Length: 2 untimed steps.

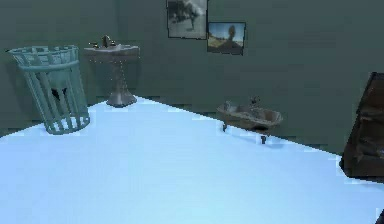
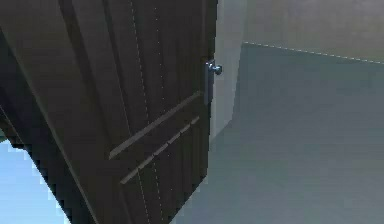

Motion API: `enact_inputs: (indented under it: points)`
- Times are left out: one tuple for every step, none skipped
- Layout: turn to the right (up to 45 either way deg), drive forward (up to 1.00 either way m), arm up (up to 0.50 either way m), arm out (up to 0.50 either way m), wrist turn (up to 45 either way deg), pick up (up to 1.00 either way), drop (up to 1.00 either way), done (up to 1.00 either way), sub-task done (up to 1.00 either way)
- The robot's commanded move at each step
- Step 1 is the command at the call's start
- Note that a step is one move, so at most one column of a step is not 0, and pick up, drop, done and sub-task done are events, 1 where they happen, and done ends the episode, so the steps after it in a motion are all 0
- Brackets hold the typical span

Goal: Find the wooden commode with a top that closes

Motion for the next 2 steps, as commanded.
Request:
enact_inputs:
  points:
    - [15.0, 0.0, 0.0, 0.0, 0.0, 0.0, 0.0, 0.0, 0.0]
    - [0.0, 0.4, 0.0, 0.0, 0.0, 0.0, 0.0, 0.0, 0.0]
